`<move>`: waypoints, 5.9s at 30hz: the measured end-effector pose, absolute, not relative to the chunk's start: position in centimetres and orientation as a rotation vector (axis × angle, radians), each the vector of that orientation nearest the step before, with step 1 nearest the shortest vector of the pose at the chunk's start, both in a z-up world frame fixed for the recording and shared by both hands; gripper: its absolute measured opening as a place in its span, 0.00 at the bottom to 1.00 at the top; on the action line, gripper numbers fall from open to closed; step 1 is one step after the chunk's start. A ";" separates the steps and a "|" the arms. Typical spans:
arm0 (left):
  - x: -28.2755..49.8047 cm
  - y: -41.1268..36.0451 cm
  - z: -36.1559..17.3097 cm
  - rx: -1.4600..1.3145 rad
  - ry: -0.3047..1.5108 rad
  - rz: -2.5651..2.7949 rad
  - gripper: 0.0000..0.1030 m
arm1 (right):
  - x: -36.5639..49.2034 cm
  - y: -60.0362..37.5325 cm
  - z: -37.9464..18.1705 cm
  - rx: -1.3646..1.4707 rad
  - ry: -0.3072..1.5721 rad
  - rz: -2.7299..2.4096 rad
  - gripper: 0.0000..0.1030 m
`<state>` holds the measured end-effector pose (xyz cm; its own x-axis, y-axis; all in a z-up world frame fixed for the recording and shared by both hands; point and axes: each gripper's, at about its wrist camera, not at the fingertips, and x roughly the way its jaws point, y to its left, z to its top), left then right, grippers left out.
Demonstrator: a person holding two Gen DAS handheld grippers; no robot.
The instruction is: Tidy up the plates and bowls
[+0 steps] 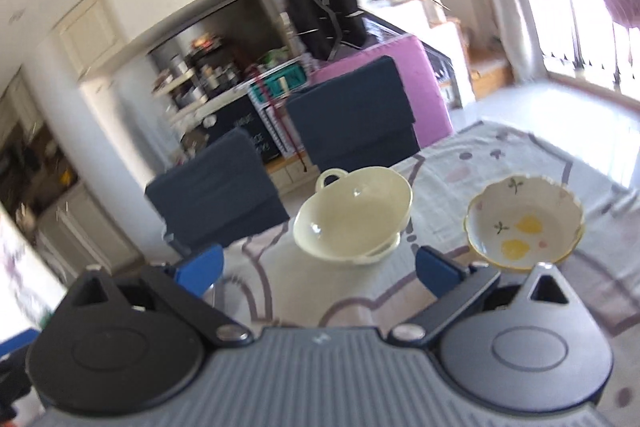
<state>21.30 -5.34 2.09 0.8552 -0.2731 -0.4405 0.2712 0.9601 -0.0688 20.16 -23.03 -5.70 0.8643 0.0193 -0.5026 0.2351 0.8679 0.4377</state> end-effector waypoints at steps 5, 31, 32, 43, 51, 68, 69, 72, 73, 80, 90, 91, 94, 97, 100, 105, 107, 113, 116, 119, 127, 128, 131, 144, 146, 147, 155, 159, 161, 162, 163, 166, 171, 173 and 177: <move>25.3 -7.8 2.5 0.073 0.393 -0.341 1.00 | 23.7 -26.2 -8.7 0.724 0.560 -0.171 0.99; 33.1 -9.3 -2.3 0.000 0.468 -0.442 0.82 | 31.0 -28.1 -18.1 0.948 0.734 -0.250 0.18; 33.0 -9.2 -2.3 -0.007 0.469 -0.440 0.82 | 31.1 -28.2 -18.1 0.945 0.747 -0.234 0.18; 31.9 -10.8 -3.3 0.022 0.520 -0.479 0.80 | 25.7 -29.1 -17.1 0.875 0.899 -0.153 0.17; 32.7 -13.6 -6.5 0.063 0.675 -0.627 0.62 | 18.2 -31.0 -15.4 0.768 1.047 -0.062 0.15; 38.8 -17.2 -11.7 -0.023 0.906 -0.652 0.48 | 13.1 -34.2 -14.2 0.937 0.958 -0.120 0.30; 39.1 -17.3 -11.9 -0.037 0.917 -0.653 0.43 | 13.1 -34.1 -14.2 0.945 0.958 -0.131 0.35; 39.6 -17.4 -12.3 -0.084 0.937 -0.644 0.30 | 13.4 -33.2 -14.8 0.975 0.962 -0.126 0.34; 39.7 -17.3 -12.4 -0.097 0.941 -0.637 0.27 | 13.4 -32.8 -15.0 0.978 0.965 -0.124 0.34; 40.4 -16.4 -12.8 -0.156 0.970 -0.626 0.15 | 13.7 -31.3 -16.2 0.984 1.006 -0.162 0.19; 38.7 -15.6 -12.3 -0.065 0.963 -0.627 0.09 | 12.8 -33.1 -15.6 0.954 0.958 -0.190 0.12; 38.4 -15.3 -12.3 -0.067 0.966 -0.628 0.09 | 12.7 -33.1 -15.5 0.946 0.953 -0.198 0.12; 37.7 -14.3 -12.3 -0.062 0.977 -0.633 0.11 | 12.8 -33.8 -15.3 0.916 0.920 -0.221 0.10; 36.5 -13.3 -12.2 -0.067 0.984 -0.629 0.12 | 13.1 -34.0 -15.2 0.893 0.888 -0.240 0.09; 35.3 -12.3 -12.2 -0.090 1.003 -0.635 0.13 | 13.5 -34.5 -15.0 0.852 0.863 -0.260 0.10; 33.2 -10.8 -12.2 -0.139 1.040 -0.643 0.14 | 14.5 -35.2 -15.0 0.785 0.833 -0.263 0.13; 33.1 -9.9 -12.5 -0.197 1.068 -0.643 0.14 | 15.1 -35.3 -15.1 0.788 0.841 -0.242 0.14; 34.0 -9.3 -12.3 -0.310 1.066 -0.656 0.42 | 15.3 -36.2 -14.8 0.846 0.830 -0.208 0.46; 34.7 -10.6 -12.1 -0.264 1.076 -0.673 0.42 | 15.8 -35.4 -14.4 0.789 0.827 -0.187 0.48; 35.2 -11.8 -12.7 -0.216 1.098 -0.686 0.41 | 16.7 -34.4 -14.7 0.725 0.870 -0.181 0.48; 36.2 -12.9 -14.4 -0.141 1.134 -0.659 0.20 | 18.2 -34.1 -16.1 0.632 0.922 -0.159 0.28; 36.2 -12.8 -14.5 -0.146 1.136 -0.659 0.20 | 18.1 -34.1 -16.3 0.642 0.922 -0.153 0.28; 36.1 -12.7 -14.6 -0.151 1.134 -0.668 0.20 | 18.2 -34.2 -16.4 0.647 0.927 -0.146 0.28; 36.0 -13.4 -14.3 -0.075 1.142 -0.688 0.21 | 19.2 -33.5 -16.1 0.546 0.956 -0.116 0.29; 36.2 -13.5 -14.5 -0.075 1.151 -0.693 0.21 | 19.2 -33.5 -16.1 0.544 0.956 -0.110 0.29; 36.4 -13.7 -14.6 -0.069 1.157 -0.695 0.22 | 19.3 -33.5 -16.1 0.545 0.957 -0.108 0.29; 36.3 -14.4 -14.7 -0.023 1.149 -0.687 0.23 | 19.3 -33.6 -16.1 0.525 0.968 -0.094 0.29; 36.0 -14.4 -14.5 -0.030 1.144 -0.671 0.22 | 19.1 -33.5 -16.1 0.507 0.958 -0.080 0.29; 35.7 -14.3 -14.4 -0.040 1.144 -0.650 0.22 | 19.0 -33.5 -16.2 0.507 0.956 -0.076 0.29; 35.4 -14.4 -14.4 -0.031 1.141 -0.630 0.25 | 18.9 -33.5 -16.2 0.508 0.956 -0.072 0.29; 35.1 -14.7 -14.3 0.000 1.131 -0.611 0.27 | 18.9 -33.4 -16.2 0.505 0.957 -0.068 0.28; 34.3 -15.0 -14.0 0.046 1.112 -0.581 0.28 | 18.9 -33.1 -16.1 0.487 0.957 -0.064 0.28; 34.7 -13.8 -14.1 -0.037 1.155 -0.580 0.25 | 18.9 -33.0 -16.2 0.488 0.963 -0.057 0.28; 34.6 -13.8 -14.1 -0.047 1.151 -0.581 0.24 | 19.0 -32.9 -16.1 0.483 0.963 -0.057 0.28; 34.2 -13.6 -14.2 -0.074 1.147 -0.579 0.24 | 18.9 -32.5 -15.8 0.443 0.954 -0.056 0.29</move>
